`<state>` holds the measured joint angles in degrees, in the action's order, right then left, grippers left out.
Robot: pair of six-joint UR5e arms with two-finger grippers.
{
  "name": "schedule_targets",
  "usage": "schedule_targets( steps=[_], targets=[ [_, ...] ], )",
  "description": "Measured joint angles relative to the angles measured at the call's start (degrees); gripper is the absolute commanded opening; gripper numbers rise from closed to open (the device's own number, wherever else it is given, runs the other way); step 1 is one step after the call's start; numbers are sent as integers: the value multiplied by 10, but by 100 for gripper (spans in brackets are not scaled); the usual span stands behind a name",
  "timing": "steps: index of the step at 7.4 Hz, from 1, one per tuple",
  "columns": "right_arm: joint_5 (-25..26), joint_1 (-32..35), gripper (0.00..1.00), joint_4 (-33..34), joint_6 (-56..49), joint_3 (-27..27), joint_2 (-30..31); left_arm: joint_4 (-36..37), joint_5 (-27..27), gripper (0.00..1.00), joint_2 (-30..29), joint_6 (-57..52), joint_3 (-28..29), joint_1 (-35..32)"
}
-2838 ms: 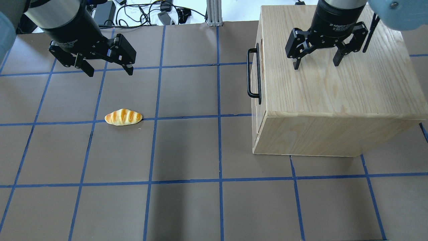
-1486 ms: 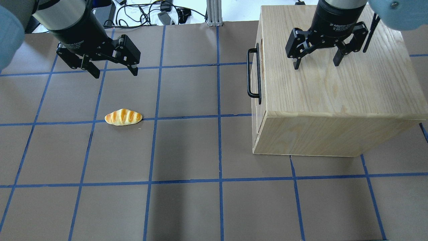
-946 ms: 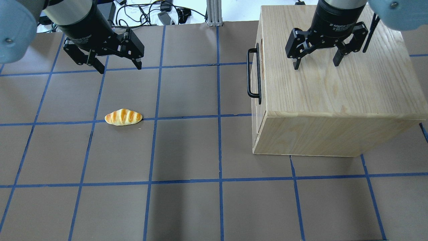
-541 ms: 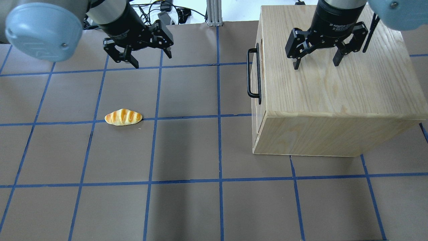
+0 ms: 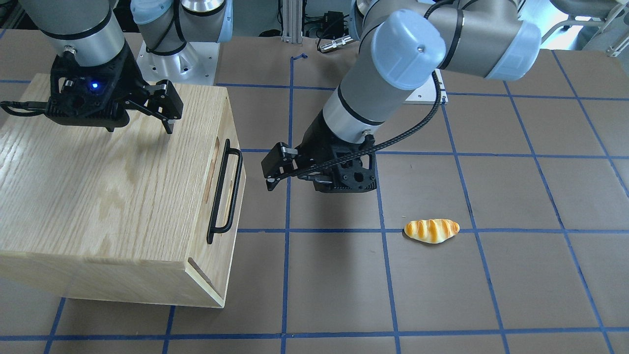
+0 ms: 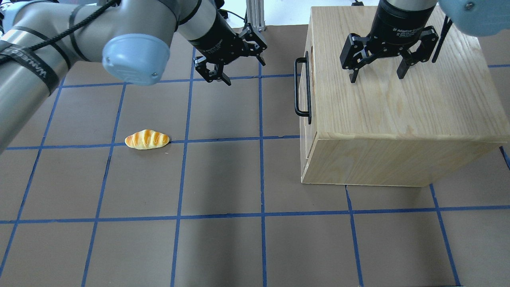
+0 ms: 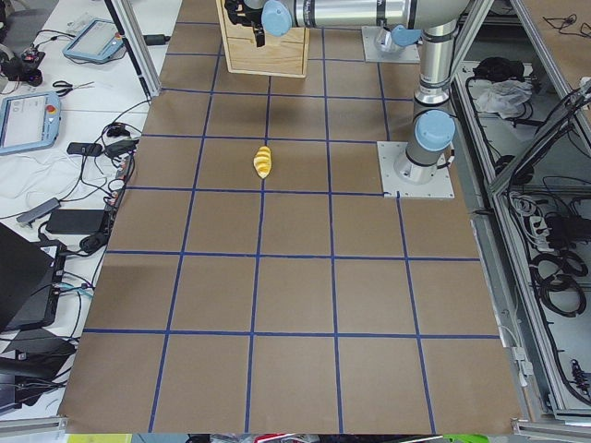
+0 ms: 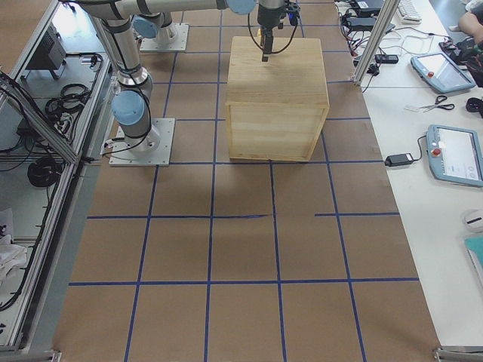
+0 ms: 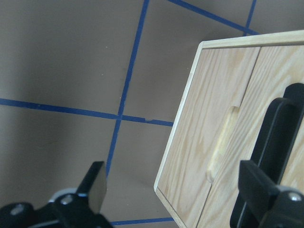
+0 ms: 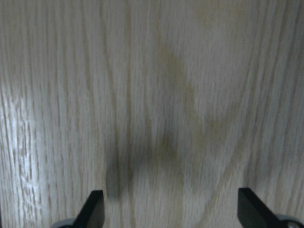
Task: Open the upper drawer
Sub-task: 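Move the left gripper to the black drawer handle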
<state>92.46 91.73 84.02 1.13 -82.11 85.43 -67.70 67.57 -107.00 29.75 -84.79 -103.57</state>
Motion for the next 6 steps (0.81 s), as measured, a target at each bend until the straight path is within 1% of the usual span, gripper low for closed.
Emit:
schedule_targets(
  steps=[2,6],
  targets=[
    [0,0,100,0,0,0,0,33,-2,100,-26,21,0,-31],
    [0,0,100,0,0,0,0,53,-1,100,-39,18,-5,-52]
  ],
)
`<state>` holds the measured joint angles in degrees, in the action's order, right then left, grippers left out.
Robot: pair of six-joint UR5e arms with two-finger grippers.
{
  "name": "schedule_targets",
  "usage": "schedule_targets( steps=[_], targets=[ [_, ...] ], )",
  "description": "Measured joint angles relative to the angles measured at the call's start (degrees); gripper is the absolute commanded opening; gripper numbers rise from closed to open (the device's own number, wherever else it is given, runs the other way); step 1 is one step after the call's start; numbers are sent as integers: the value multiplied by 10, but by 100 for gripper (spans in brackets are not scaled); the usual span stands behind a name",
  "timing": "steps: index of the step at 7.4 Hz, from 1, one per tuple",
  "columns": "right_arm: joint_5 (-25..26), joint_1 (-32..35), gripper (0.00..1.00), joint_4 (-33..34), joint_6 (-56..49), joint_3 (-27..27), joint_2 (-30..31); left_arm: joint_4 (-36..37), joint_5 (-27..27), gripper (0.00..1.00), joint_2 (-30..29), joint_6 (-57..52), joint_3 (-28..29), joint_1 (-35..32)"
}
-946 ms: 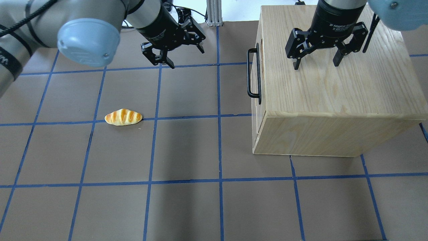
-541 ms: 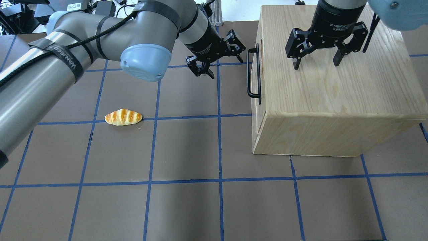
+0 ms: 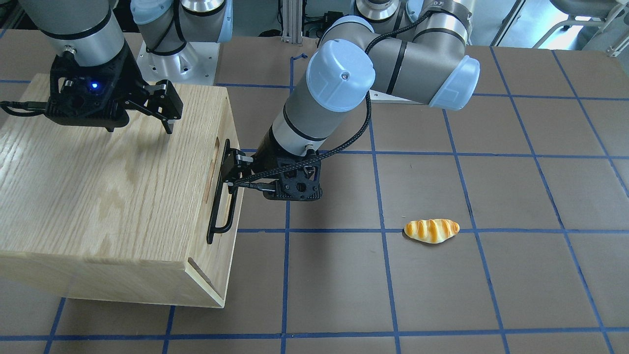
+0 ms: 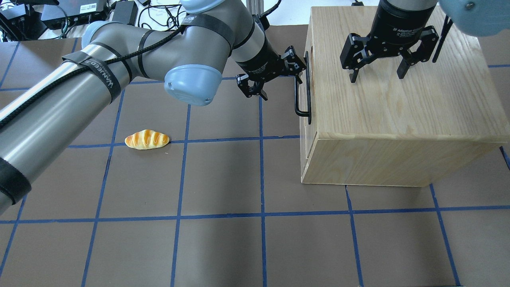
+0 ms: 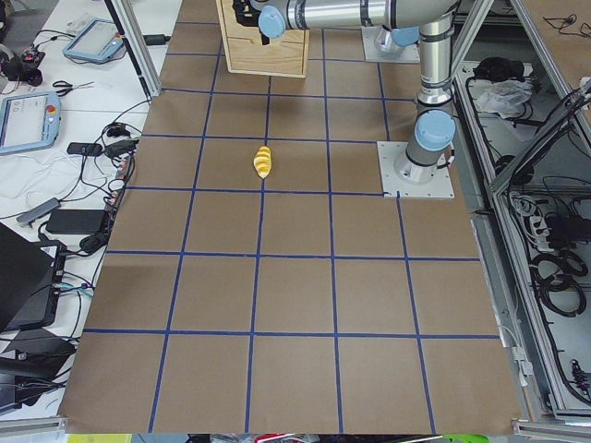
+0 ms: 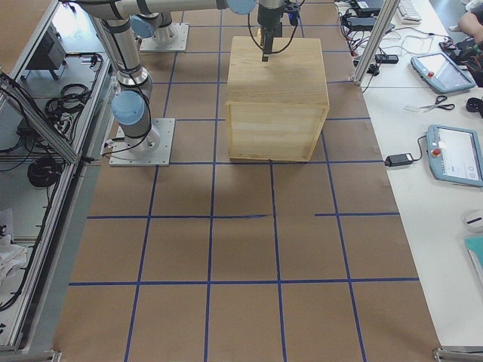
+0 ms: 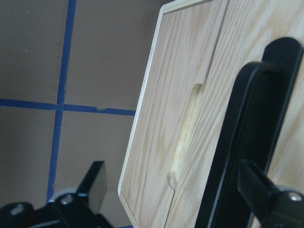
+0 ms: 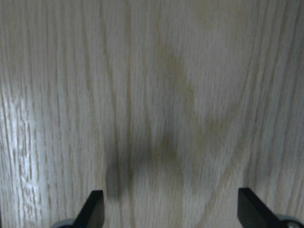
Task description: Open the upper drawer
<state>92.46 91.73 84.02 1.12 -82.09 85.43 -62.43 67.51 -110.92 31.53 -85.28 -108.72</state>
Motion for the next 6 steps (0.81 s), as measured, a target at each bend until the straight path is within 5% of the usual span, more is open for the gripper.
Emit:
schedule_targets(
  steps=[6],
  targets=[
    [0,0,100,0,0,0,0,6,4,100,-7,-19,-8,-3]
  ],
)
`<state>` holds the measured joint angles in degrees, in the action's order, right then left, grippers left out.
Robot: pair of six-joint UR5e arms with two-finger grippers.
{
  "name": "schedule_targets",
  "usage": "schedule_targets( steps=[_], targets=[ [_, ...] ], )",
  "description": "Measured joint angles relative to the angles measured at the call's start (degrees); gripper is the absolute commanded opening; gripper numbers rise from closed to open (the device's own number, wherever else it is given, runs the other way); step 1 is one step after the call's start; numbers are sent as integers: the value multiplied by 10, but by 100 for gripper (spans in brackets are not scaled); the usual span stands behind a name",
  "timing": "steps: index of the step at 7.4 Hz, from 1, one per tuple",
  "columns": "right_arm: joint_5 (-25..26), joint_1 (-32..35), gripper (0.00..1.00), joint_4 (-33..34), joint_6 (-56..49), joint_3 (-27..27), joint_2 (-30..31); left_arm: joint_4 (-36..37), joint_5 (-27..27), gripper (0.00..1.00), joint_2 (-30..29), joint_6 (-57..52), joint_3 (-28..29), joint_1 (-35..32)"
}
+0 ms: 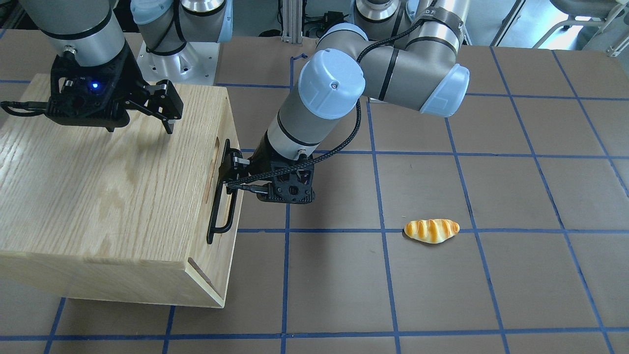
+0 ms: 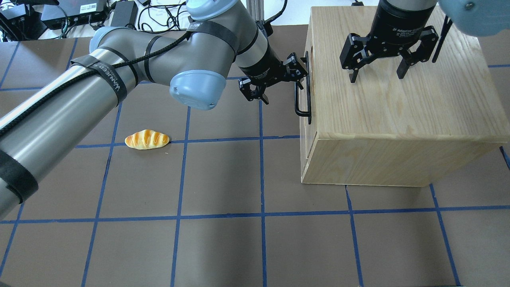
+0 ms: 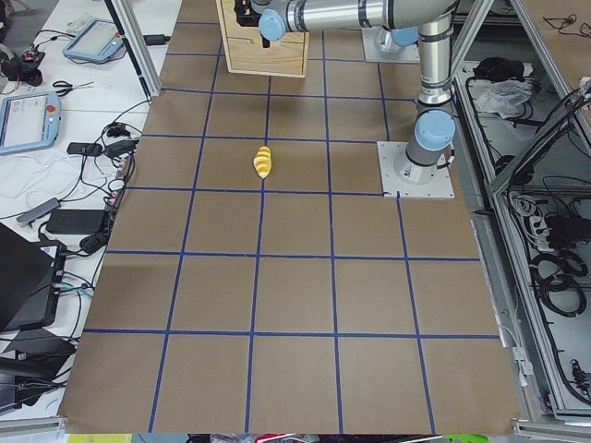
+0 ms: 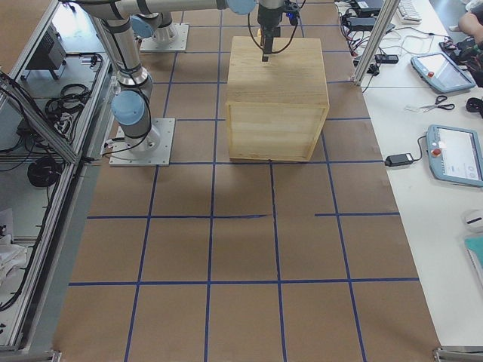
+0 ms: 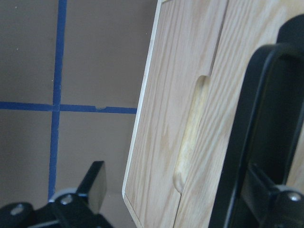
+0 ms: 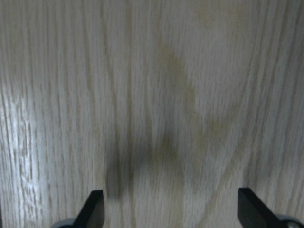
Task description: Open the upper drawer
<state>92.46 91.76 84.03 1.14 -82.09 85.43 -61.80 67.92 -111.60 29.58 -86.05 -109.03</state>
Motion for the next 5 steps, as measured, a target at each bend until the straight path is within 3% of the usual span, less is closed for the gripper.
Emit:
schedule_targets(
  steps=[5],
  targets=[
    [0,0,100,0,-1,0,0,-25,52,100,15,-62,-7,1]
  ],
)
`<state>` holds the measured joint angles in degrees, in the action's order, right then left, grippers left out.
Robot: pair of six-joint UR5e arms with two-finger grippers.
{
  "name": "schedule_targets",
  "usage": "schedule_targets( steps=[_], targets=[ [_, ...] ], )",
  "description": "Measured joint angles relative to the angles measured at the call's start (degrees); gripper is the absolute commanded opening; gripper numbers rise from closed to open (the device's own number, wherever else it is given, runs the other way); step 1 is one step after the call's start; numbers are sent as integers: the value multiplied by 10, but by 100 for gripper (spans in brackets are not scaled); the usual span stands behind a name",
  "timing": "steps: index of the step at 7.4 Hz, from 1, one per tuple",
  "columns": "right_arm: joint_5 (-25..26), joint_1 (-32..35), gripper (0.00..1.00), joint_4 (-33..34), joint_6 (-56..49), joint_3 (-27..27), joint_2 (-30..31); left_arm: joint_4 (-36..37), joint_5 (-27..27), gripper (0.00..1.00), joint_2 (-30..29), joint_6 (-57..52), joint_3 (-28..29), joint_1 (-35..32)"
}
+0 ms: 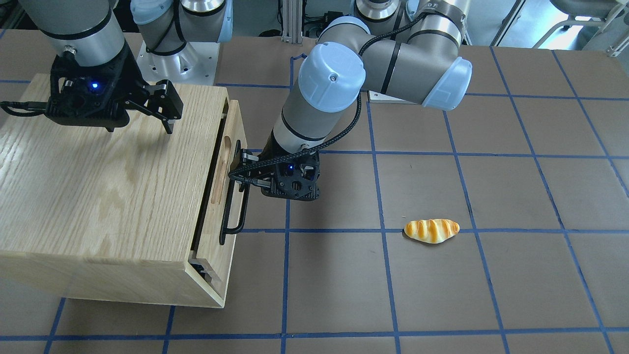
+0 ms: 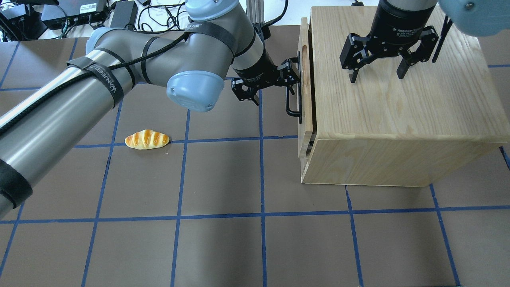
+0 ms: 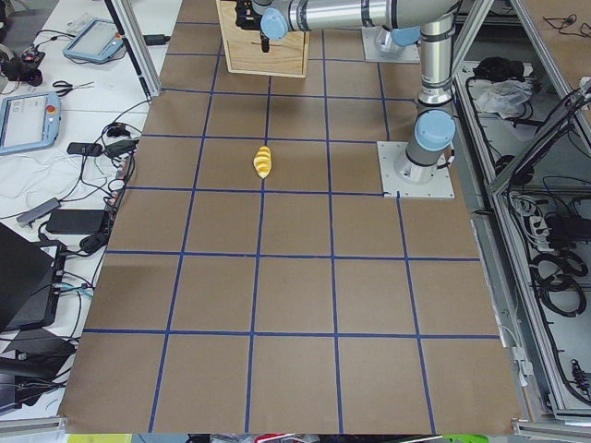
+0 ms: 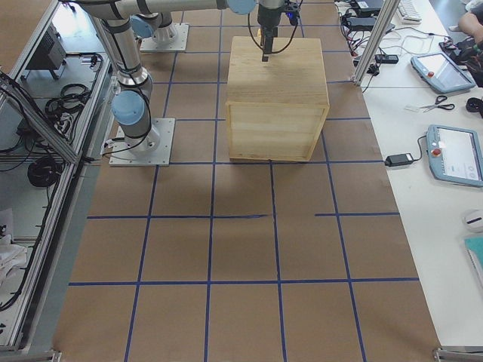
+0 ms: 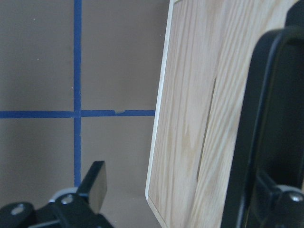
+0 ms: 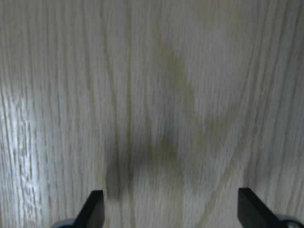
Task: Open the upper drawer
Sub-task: 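Pull the drawer handle away from the cabinet with the left gripper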
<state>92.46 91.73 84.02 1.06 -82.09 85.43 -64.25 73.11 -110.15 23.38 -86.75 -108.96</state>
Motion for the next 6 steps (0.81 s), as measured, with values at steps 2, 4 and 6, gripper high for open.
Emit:
schedule_targets(
  steps=[2,4,6],
  targets=[
    [0,0,100,0,1,0,0,-25,28,100,6,-39,-1,5],
    [0,0,100,0,1,0,0,-49,39,100,17,-69,0,25],
    [0,0,100,0,0,0,0,-76,39,100,31,-90,0,45]
  ],
)
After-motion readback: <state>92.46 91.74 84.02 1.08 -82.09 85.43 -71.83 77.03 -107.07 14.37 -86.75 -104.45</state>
